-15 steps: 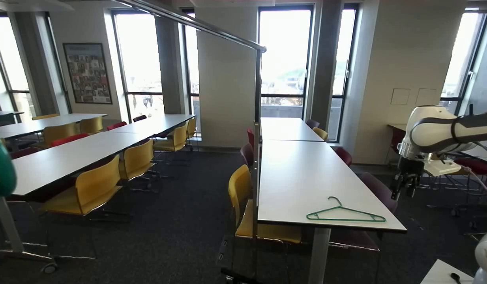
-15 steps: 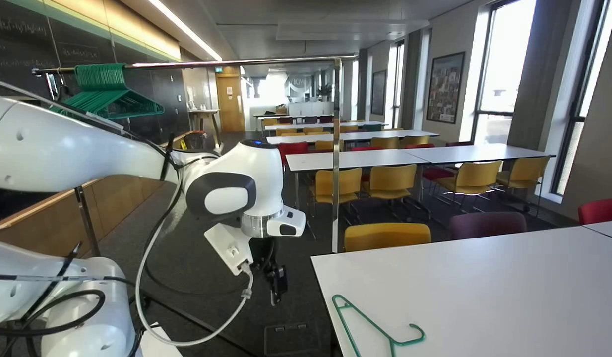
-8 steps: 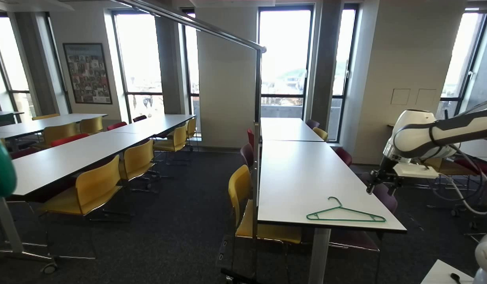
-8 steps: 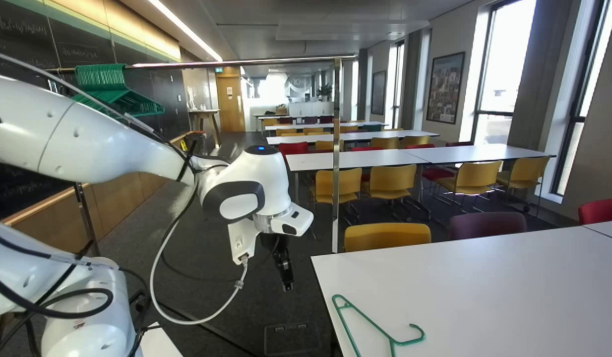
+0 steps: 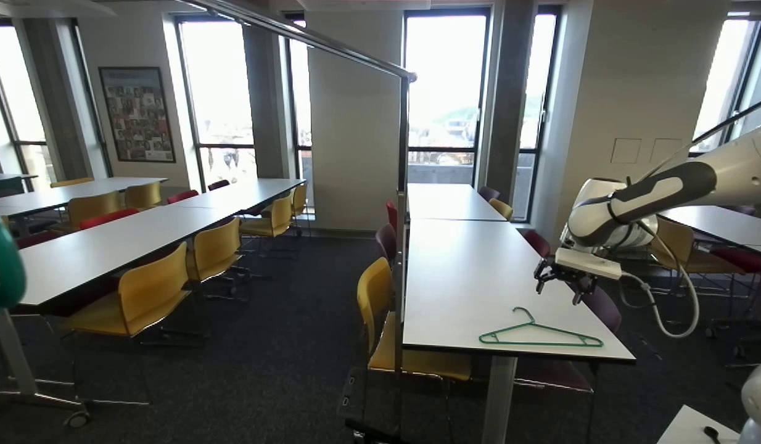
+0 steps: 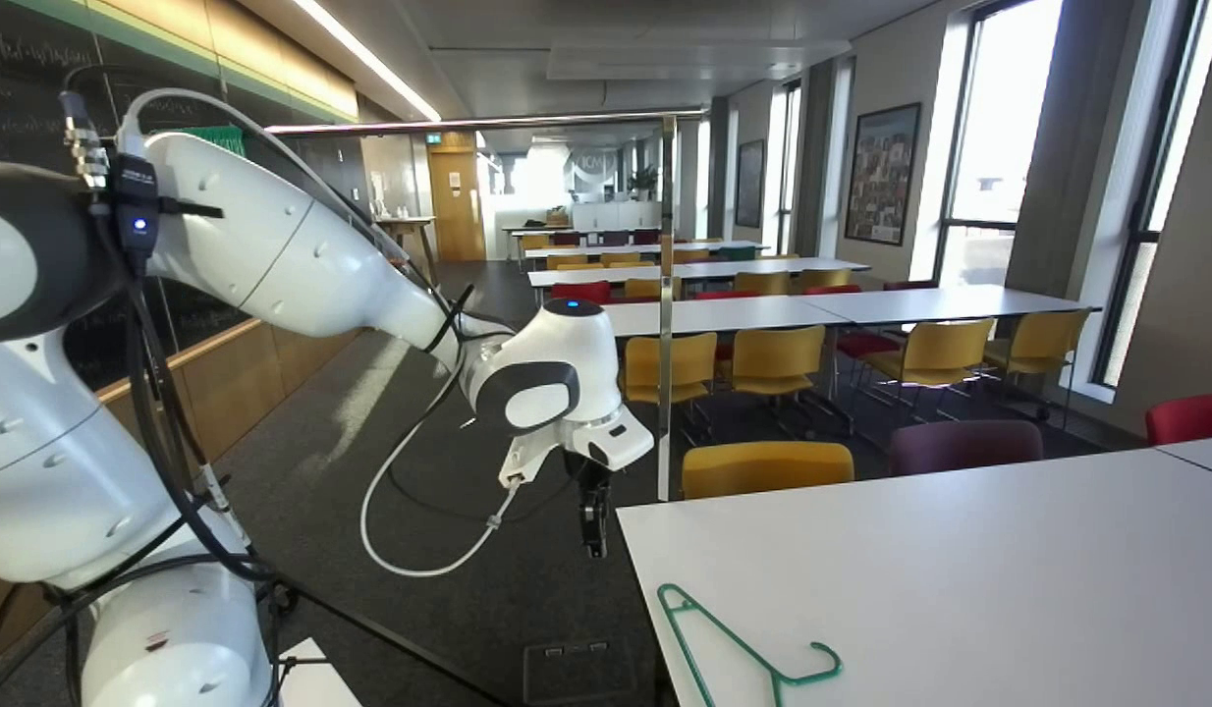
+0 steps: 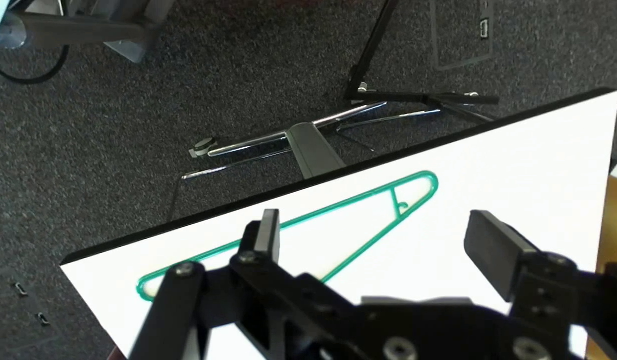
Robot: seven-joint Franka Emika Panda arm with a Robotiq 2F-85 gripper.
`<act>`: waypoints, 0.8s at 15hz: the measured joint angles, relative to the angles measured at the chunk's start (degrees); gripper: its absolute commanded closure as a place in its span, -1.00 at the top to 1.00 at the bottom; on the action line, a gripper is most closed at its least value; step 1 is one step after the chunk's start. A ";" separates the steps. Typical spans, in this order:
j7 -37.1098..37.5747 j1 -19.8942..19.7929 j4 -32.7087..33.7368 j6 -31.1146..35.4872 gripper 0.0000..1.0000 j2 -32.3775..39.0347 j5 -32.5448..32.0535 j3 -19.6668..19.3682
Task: Put the hanger from the table on the rail.
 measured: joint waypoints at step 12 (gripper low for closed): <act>3.77 0.12 0.71 -0.08 1.00 1.53 0.98 0.11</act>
